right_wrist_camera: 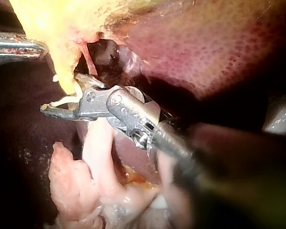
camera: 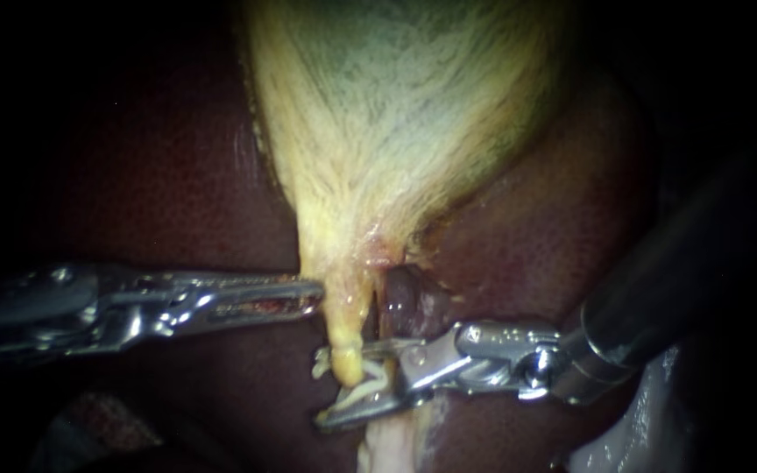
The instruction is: Clipping third clip left tube
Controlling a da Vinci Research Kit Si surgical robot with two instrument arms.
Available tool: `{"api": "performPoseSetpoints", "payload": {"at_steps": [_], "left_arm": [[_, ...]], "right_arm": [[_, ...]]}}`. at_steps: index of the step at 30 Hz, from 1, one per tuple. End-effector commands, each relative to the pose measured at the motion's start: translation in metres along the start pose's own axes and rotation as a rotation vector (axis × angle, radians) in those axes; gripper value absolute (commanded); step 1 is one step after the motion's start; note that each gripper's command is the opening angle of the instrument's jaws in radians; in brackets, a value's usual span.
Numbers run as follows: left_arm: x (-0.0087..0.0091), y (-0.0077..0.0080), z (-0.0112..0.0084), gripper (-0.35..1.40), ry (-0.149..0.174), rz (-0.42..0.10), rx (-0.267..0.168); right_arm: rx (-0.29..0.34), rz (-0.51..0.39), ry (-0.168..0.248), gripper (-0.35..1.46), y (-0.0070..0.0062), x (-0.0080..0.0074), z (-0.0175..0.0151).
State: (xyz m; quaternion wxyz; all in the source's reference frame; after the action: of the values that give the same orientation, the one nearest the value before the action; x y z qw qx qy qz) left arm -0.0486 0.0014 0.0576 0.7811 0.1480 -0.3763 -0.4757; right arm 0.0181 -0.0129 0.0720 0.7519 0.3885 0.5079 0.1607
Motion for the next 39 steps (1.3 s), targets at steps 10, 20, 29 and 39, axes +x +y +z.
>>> {"api": "performPoseSetpoints", "payload": {"at_steps": [10,20,29,39], "left_arm": [[0.0000,-0.0001,0.0002,-0.35,0.001,0.000,0.002],[0.0000,-0.0002,0.0003,-0.35,0.002,0.000,0.004],[0.0001,-0.0002,0.0004,-0.35,0.002,0.000,0.007],[0.0001,-0.0002,0.0004,-0.35,0.002,0.000,0.007]], "right_arm": [[-0.061,0.016,0.084,0.51,0.0005,0.0049,-0.0031],[-0.078,0.015,0.101,0.37,0.0008,0.0058,-0.0039],[-0.082,0.007,0.069,-0.35,0.0010,0.0040,-0.0054],[-0.090,0.003,0.049,-0.35,0.0012,0.0034,-0.0053]]}}
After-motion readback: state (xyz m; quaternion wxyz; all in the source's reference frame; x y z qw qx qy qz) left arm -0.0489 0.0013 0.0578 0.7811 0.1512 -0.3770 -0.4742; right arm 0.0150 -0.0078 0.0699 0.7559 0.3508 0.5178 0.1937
